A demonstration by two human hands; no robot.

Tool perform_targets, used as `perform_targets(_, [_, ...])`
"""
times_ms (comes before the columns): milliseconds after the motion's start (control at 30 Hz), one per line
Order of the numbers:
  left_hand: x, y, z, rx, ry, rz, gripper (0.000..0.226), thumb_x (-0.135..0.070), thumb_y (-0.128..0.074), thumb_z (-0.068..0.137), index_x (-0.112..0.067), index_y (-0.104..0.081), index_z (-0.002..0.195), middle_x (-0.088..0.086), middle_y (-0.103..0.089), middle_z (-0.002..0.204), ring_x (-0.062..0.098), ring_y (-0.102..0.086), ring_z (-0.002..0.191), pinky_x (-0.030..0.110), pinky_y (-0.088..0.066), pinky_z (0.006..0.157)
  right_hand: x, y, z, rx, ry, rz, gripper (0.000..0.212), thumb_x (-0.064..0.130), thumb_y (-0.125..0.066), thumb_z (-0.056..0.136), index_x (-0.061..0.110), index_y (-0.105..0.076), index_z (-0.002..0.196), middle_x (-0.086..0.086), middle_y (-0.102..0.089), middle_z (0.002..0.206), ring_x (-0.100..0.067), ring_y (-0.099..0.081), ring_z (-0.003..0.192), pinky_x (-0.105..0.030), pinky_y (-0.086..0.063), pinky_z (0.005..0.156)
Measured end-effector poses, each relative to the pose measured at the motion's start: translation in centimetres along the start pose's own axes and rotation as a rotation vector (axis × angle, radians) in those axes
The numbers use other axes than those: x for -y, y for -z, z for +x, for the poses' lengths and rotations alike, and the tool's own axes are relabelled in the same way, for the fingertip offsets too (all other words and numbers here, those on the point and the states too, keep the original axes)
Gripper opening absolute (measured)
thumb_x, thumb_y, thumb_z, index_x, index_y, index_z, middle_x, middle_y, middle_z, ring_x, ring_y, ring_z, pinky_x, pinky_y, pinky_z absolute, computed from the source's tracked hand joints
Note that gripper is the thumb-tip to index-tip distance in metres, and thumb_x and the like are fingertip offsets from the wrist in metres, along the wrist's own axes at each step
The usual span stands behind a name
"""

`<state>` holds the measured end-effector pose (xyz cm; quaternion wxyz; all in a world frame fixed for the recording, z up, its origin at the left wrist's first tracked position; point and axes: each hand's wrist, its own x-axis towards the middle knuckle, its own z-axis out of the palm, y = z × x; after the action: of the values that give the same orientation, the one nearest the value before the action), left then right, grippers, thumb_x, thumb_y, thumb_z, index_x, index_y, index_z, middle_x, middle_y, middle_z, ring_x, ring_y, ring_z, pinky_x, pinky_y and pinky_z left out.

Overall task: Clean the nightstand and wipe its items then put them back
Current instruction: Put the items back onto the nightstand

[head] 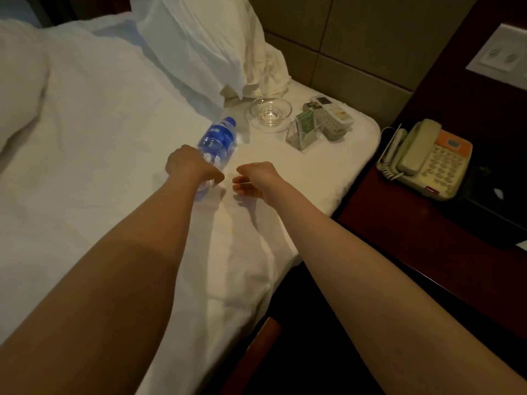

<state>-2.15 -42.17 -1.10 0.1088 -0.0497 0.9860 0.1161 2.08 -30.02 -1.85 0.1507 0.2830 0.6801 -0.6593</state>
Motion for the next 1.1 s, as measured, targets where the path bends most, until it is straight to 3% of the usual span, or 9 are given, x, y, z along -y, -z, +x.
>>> perform_targets(67, [-0.6, -0.2, -0.4, 0.032, -0.002, -0.054, 0.074, -0.051, -0.070, 0.072, -0.003, -0.049, 0.125, 0.015, -0.057, 0.118, 0.029, -0.056, 0.109, 0.034, -0.043, 0.090, -0.2, 0.8, -0.2, -0.020, -0.005, 0.012, 0.011, 0.010, -0.050, 0.094, -0.001, -0.053, 0.093, -0.011, -0.058, 0.075, -0.023, -0.057, 0.063, -0.042, -0.056, 0.071])
perform_targets(200, [-2.3, 1.0, -0.9, 0.112, 0.038, -0.257, 0.069, -0.043, -0.070, 0.076, 0.001, -0.051, 0.125, 0.018, -0.055, 0.127, 0.033, -0.053, 0.118, 0.038, -0.042, 0.094, -0.6, 3.0, -0.6, -0.046, 0.019, 0.040, 0.027, 0.015, -0.051, 0.094, -0.005, -0.052, 0.112, -0.013, -0.059, 0.081, -0.022, -0.057, 0.064, -0.042, -0.055, 0.076])
perform_targets(400, [-6.7, 2.0, -2.8, 0.331, -0.019, -0.362, 0.071, -0.041, -0.072, 0.071, -0.003, -0.045, 0.124, 0.019, -0.055, 0.118, 0.033, -0.058, 0.099, 0.039, -0.048, 0.090, -0.7, 6.6, -1.9, -0.049, 0.050, 0.117, 0.043, 0.032, -0.051, 0.095, -0.002, -0.050, 0.121, -0.014, -0.060, 0.097, -0.024, -0.061, 0.082, -0.032, -0.054, 0.068])
perform_targets(567, [-12.2, 1.7, -5.6, 0.306, -0.145, -0.498, 0.072, -0.043, -0.067, 0.078, -0.001, -0.044, 0.132, 0.021, -0.053, 0.128, 0.035, -0.055, 0.113, 0.034, -0.041, 0.076, -0.7, 10.1, -3.4, -0.034, 0.123, 0.236, 0.040, 0.043, -0.052, 0.091, 0.008, -0.053, 0.110, -0.006, -0.058, 0.091, -0.021, -0.060, 0.084, -0.033, -0.051, 0.075])
perform_targets(667, [-14.6, 1.8, -7.0, 0.340, -0.206, -0.540, 0.067, -0.034, -0.070, 0.074, -0.001, -0.048, 0.129, 0.019, -0.054, 0.127, 0.034, -0.056, 0.111, 0.035, -0.042, 0.072, -0.9, 12.9, -4.0, -0.055, 0.149, 0.284, 0.046, 0.048, -0.051, 0.091, 0.009, -0.054, 0.115, -0.005, -0.057, 0.091, -0.020, -0.059, 0.082, -0.036, -0.051, 0.080])
perform_targets(767, [-16.5, 1.7, -8.3, 0.342, -0.246, -0.531, 0.066, -0.035, -0.071, 0.071, -0.002, -0.051, 0.124, 0.018, -0.058, 0.121, 0.034, -0.060, 0.104, 0.035, -0.049, 0.075, -0.7, 14.9, -4.9, -0.050, 0.168, 0.326, 0.043, 0.049, -0.051, 0.091, 0.014, -0.055, 0.115, -0.005, -0.057, 0.098, -0.021, -0.058, 0.086, -0.037, -0.053, 0.079])
perform_targets(900, [-18.1, 0.5, -9.6, 0.309, -0.259, -0.523, 0.065, -0.039, -0.068, 0.070, -0.004, -0.052, 0.122, 0.017, -0.062, 0.113, 0.032, -0.063, 0.098, 0.035, -0.052, 0.080, -0.8, 16.6, -5.6, -0.056, 0.145, 0.407, 0.050, 0.045, -0.054, 0.090, 0.014, -0.052, 0.129, -0.008, -0.056, 0.112, -0.022, -0.059, 0.090, -0.033, -0.054, 0.067])
perform_targets(1100, [-18.7, -2.3, -10.6, 0.244, -0.275, -0.565, 0.067, -0.040, -0.069, 0.073, -0.005, -0.048, 0.126, 0.013, -0.059, 0.120, 0.028, -0.059, 0.109, 0.031, -0.047, 0.082, -2.2, 17.8, -5.2, -0.104, 0.097, 0.407, 0.053, 0.039, -0.063, 0.086, 0.011, -0.050, 0.128, -0.008, -0.061, 0.108, -0.025, -0.060, 0.098, -0.034, -0.052, 0.072])
